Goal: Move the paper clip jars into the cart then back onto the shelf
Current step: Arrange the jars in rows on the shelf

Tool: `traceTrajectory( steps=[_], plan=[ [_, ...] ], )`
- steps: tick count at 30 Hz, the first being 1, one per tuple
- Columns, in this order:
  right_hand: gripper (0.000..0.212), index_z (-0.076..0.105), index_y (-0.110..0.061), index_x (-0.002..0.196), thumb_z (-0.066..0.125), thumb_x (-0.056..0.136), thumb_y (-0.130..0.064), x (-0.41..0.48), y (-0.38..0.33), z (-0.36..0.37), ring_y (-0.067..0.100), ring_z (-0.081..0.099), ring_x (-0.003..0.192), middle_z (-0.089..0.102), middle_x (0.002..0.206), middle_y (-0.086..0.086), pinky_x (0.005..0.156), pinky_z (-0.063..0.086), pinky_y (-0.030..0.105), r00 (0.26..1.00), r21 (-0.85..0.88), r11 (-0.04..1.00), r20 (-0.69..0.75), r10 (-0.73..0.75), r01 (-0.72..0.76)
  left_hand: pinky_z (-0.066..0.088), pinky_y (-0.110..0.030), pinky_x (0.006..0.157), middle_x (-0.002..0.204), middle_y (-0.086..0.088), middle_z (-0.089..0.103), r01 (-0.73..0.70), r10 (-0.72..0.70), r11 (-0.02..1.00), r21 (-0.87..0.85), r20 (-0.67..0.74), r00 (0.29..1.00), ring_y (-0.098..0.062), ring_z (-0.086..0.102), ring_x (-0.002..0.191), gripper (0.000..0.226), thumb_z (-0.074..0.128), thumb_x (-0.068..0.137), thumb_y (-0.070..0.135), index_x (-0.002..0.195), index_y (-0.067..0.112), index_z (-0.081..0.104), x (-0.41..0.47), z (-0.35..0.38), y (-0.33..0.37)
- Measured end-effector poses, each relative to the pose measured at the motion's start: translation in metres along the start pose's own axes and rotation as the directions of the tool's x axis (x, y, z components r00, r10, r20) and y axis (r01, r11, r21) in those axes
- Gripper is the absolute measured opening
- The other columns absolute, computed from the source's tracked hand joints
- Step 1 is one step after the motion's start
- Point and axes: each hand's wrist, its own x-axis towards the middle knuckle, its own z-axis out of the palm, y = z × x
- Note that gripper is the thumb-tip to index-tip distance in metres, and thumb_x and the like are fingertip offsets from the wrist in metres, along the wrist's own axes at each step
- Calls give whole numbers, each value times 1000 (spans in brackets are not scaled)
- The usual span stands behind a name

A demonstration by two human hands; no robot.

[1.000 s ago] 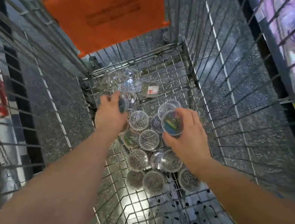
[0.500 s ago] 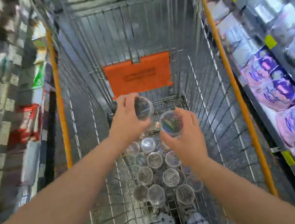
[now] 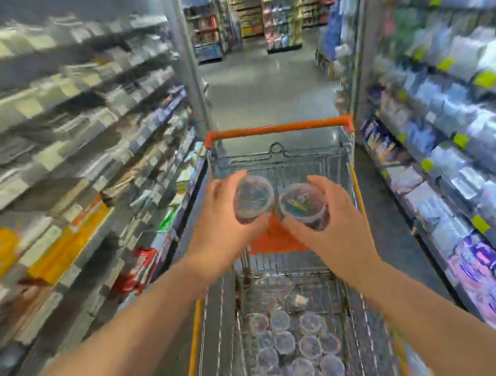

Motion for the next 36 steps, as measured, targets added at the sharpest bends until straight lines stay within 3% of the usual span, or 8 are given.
traceTrajectory(
  steps=[7,10,12,16,21,25,32,36],
  plan=[
    [64,43,-27,131,71,76,-42,-46,-87,-50,4,53,102,53,112,-16,84,42,24,981,145,977,88,-172,158,35,-13,74,119,9,49,60,-73,996,-59,-252,965,-5,49,102,63,73,73,35,127,29,41,-95,-75,77],
    [57,47,-23,126,72,77,-36,-66,-129,-55,-5,56,88,57,98,-22,74,42,11,962,239,945,105,-253,222,35,-7,63,102,16,54,72,-70,997,-6,-339,938,6,52,84,56,74,72,33,118,28,42,-136,-114,95],
    [51,45,-31,122,71,78,-37,-77,-160,-52,-12,55,88,56,97,-26,71,40,6,948,326,919,149,-282,222,37,-2,63,94,23,50,95,-81,995,20,-362,929,10,52,80,52,75,72,32,112,30,40,-159,-144,103],
    [49,37,-46,117,66,77,-50,-101,-232,-32,-4,51,96,52,108,-27,73,38,10,895,401,870,214,-392,286,38,-7,68,101,18,52,154,-108,985,77,-419,901,-4,53,86,52,74,72,36,112,32,41,-205,-223,109],
    [58,42,-38,122,61,71,-58,-134,-331,20,-6,51,94,52,108,-24,72,39,10,810,525,772,236,-537,358,42,-10,68,96,19,55,229,-148,969,94,-522,840,-1,56,83,48,73,72,37,110,32,44,-273,-325,99],
    [56,42,-36,121,67,74,-54,-166,-416,82,-21,46,89,49,102,-28,68,37,2,752,631,683,229,-618,369,52,-31,77,103,7,60,308,-206,948,80,-585,785,-14,61,88,47,73,73,37,111,35,45,-332,-413,77],
    [51,43,-40,115,57,68,-54,-228,-560,190,-9,51,85,51,96,-24,65,38,12,654,775,552,249,-714,308,53,-22,69,90,7,63,452,-235,879,151,-687,688,-9,64,76,56,70,63,48,111,32,47,-421,-560,36],
    [50,46,-36,113,57,67,-52,-249,-628,252,-17,50,74,53,84,-18,60,37,4,580,823,496,269,-769,276,45,-15,54,75,8,64,537,-256,827,166,-740,622,0,59,60,44,71,75,36,111,30,47,-460,-625,9]
  ],
)
